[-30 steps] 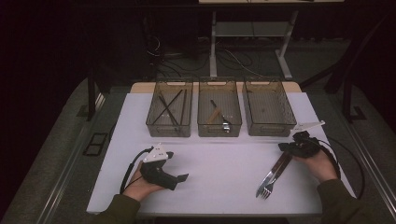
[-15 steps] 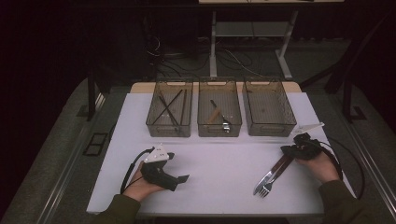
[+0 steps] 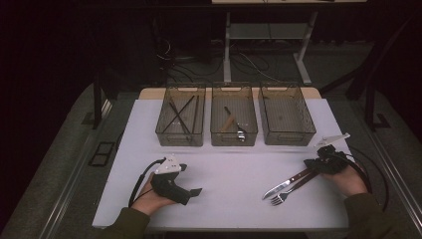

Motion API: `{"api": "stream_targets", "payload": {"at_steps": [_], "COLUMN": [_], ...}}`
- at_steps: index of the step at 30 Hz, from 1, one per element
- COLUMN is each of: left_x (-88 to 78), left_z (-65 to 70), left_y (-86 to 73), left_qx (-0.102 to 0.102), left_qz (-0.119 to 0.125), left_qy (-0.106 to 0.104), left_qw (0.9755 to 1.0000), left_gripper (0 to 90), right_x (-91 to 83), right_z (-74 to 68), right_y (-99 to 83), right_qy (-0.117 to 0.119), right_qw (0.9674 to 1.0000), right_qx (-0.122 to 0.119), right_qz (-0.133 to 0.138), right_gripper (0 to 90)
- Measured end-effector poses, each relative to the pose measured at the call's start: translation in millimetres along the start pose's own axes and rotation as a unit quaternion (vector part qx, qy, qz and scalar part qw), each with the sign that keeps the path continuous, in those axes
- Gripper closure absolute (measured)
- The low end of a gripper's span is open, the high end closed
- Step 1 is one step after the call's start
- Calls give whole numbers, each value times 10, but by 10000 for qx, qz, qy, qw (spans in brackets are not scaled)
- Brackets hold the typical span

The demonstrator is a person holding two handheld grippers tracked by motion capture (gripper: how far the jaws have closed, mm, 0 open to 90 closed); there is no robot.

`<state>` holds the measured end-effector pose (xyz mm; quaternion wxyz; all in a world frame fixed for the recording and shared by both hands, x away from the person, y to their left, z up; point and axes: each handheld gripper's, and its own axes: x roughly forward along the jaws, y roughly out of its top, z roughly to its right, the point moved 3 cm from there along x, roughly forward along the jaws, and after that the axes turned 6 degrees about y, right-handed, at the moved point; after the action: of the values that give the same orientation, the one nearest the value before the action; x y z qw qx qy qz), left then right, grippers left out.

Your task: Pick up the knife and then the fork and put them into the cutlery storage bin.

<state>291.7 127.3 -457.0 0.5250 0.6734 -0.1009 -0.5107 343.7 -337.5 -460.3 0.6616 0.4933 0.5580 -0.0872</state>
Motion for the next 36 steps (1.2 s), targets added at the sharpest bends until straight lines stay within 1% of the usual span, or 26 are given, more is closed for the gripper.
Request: {"api": "stream_targets", "payload": {"at_steps": [5, 6, 7, 10, 13, 25, 27, 32, 34, 35, 36], "left_x": [1, 0, 0, 0, 0, 7, 7, 10, 12, 12, 12], "left_z": [5, 6, 7, 10, 11, 21, 22, 24, 25, 26, 28], "left_y": [0, 1, 1, 0, 1, -1, -1, -2, -3, -3, -3], "left_qx": [11, 18, 28, 34, 27, 32, 30, 25, 30, 34, 32], "left_qz": [4, 3, 4, -5, -5, -24, -23, -28, -41, -45, -46], "left_qy": [-19, -29, -31, -38, -44, -64, -70, -82, -87, -92, -96], "left_qw": [10000, 10000, 10000, 10000, 10000, 10000, 10000, 10000, 9999, 9999, 9999], "left_gripper": [0, 0, 0, 0, 0, 0, 0, 0, 0, 0, 0], "right_x": [-31, -32, -41, -59, -83, -164, -180, -200, -203, -205, -205], "right_z": [-33, -40, -62, -83, -123, -250, -289, -340, -367, -394, -394], "right_y": [-59, -72, -94, -107, -143, -265, -281, -307, -317, -327, -327], "right_qy": [70, 54, 93, 107, 144, 253, 285, 352, 395, 430, 430], "right_qw": [9999, 9999, 9997, 9996, 9992, 9987, 9984, 9978, 9975, 9969, 9969], "right_qx": [-38, -45, -80, -95, -205, -265, -324, -368, -413, -483, -483], "right_qz": [-128, -148, -193, -250, -312, -365, -372, -418, -412, -451, -451], "right_gripper": [900, 900, 900, 900, 900, 900, 900, 900, 900, 900, 900]}}
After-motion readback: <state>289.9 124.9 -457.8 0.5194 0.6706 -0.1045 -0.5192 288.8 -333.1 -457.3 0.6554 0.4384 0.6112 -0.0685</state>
